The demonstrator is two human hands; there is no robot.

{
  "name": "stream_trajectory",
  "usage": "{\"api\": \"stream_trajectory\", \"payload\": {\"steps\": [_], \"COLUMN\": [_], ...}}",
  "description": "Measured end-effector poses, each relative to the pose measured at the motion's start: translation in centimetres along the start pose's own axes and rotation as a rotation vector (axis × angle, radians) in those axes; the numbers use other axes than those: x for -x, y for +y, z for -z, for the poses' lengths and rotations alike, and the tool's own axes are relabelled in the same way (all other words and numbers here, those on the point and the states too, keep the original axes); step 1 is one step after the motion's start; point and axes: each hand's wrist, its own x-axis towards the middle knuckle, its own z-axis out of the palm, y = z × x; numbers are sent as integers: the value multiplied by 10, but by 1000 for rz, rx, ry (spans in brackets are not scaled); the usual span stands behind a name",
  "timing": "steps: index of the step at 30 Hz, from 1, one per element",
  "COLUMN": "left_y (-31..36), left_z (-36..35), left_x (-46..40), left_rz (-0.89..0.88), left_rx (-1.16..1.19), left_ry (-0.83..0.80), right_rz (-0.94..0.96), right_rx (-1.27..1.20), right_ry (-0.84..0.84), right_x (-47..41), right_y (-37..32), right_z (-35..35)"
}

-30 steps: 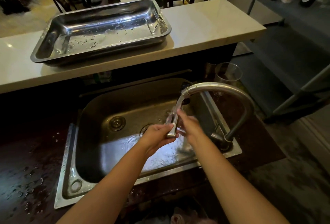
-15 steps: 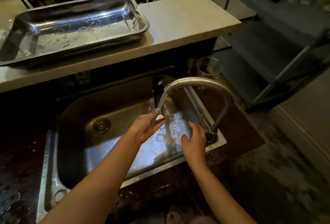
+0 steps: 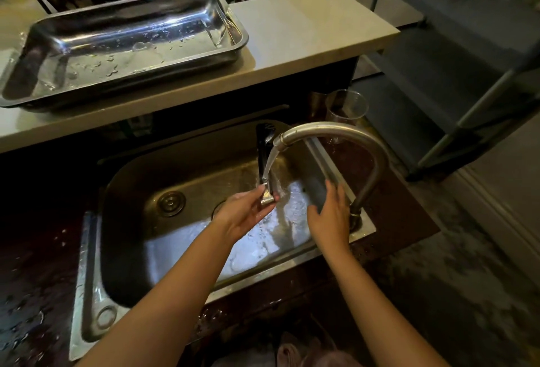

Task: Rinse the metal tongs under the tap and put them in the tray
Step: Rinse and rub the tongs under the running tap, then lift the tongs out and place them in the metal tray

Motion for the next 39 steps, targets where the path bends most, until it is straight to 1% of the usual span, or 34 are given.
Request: {"api": "stream_trajectory", "payload": {"steps": [3,11,14,17,18,19,20,23,24,26,28,30,33,34,36,37,39], "left_y": [-2,-16,-20,-23,-24,-25,-27,-32,-33,-34,-34,-35,-36,-33,-23,-15,4], "left_z": [0,4,8,14,17,21,24,35,38,44,50,58,72,76,86,91,97], "left_x": [2,6,10,17,21,24,29,43,48,55,60,62,64,66,68,67,63], "left_rz": [6,42,58,60,64,74,92,146,153,153,141,127,123,119,91,71,41], "left_rx": [0,-12,3,42,84,141,211,399,443,510,562,588,531,467,229,104,-39], "left_ry": [-12,-13,-6,-8,-13,-17,-26,-71,-85,-111,-135,-168,-200,-206,-161,-114,31], "right_rz": [0,89,84,162,191,186,127,-231,-304,-357,-399,-424,-426,-419,-397,-382,-329], "right_rx": [-22,-53,-59,-85,-109,-148,-210,-543,-616,-692,-782,-814,-804,-802,-776,-748,-669], "right_ry": [-1,14,0,118,143,128,54,-369,-477,-606,-686,-727,-782,-806,-837,-840,-836], "right_x": [-3,25,28,26,25,22,18,2,-2,-8,-10,-10,-9,-8,-8,-10,-11], "right_y": [-2,9,10,-1,-6,-12,-18,-35,-39,-45,-50,-55,-63,-66,-71,-73,-76], "right_z": [5,2,5,4,1,-4,-8,-22,-28,-38,-47,-55,-63,-65,-67,-67,-68]}}
